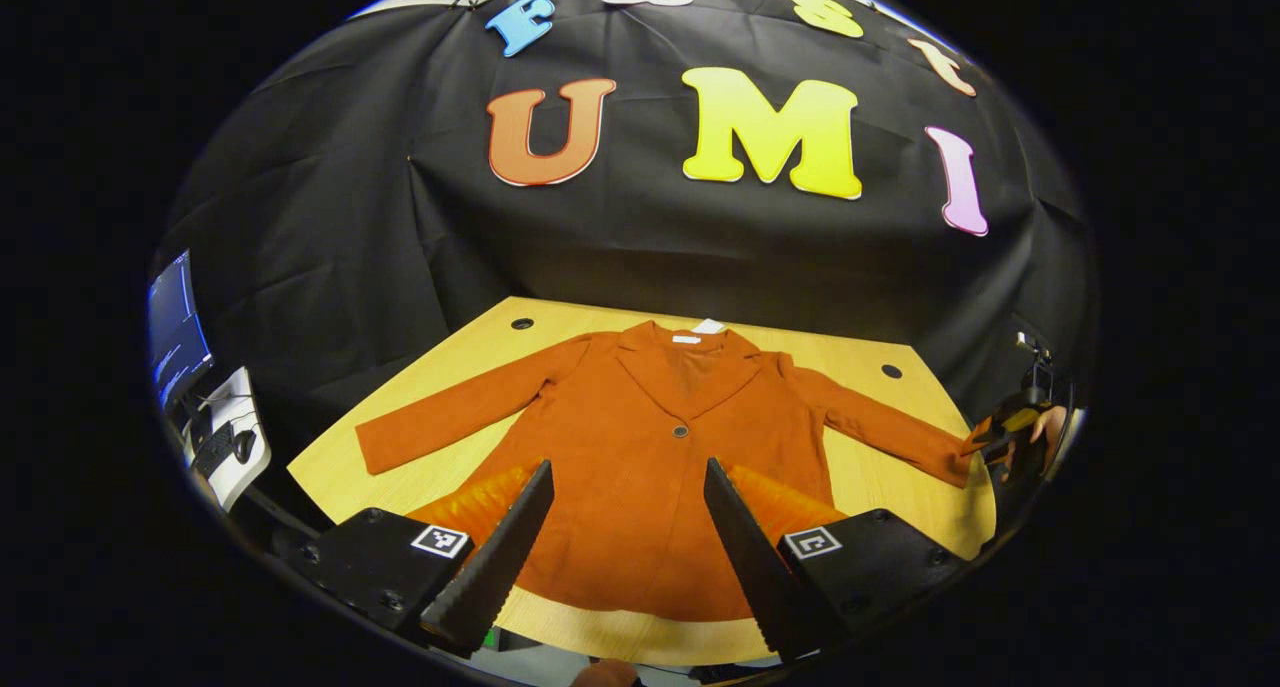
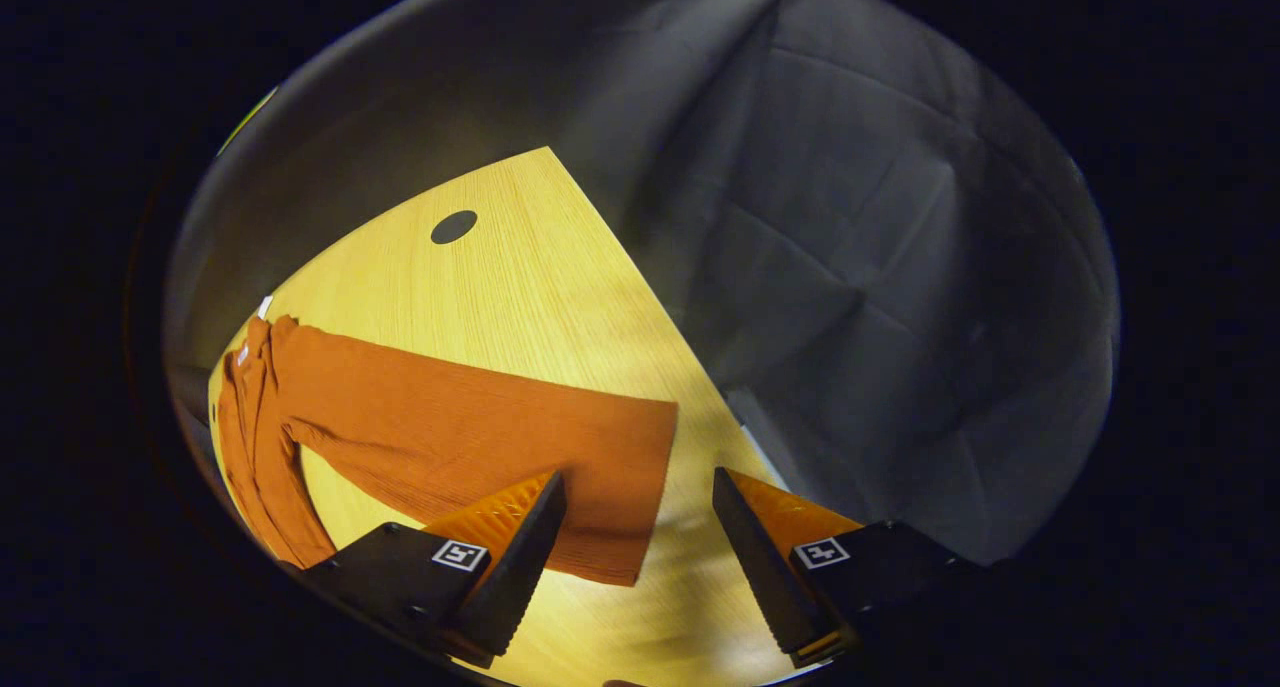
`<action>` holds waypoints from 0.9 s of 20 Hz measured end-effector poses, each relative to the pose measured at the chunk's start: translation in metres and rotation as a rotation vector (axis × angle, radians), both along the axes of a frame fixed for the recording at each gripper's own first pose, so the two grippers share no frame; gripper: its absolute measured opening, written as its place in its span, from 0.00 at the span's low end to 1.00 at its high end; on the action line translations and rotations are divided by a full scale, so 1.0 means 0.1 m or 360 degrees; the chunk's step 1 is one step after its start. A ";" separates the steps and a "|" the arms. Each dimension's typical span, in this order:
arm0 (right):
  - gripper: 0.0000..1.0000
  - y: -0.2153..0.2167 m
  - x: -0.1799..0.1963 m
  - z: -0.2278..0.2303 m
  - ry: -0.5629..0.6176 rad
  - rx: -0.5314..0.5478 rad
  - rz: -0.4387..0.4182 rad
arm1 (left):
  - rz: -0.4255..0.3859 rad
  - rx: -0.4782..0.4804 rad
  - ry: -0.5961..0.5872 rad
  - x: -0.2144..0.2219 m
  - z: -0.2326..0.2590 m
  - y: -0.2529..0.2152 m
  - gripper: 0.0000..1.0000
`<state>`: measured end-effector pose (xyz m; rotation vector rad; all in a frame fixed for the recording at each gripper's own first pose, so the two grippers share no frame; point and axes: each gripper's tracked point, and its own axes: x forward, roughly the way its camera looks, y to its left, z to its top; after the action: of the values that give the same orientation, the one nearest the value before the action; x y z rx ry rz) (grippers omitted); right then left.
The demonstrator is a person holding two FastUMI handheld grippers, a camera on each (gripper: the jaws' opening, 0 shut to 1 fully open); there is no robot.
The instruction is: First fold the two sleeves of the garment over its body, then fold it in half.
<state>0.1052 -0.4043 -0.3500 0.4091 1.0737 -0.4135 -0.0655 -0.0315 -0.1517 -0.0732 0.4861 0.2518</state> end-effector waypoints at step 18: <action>0.38 0.27 0.09 -0.24 0.0431 0.0597 -0.0180 | 0.0149 -0.0041 0.0152 -0.16 -0.31 0.08 0.98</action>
<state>0.1142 -0.3772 -0.3740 0.7652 1.4023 -0.3740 -0.0811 -0.0231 -0.1823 -0.1096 0.5815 0.3419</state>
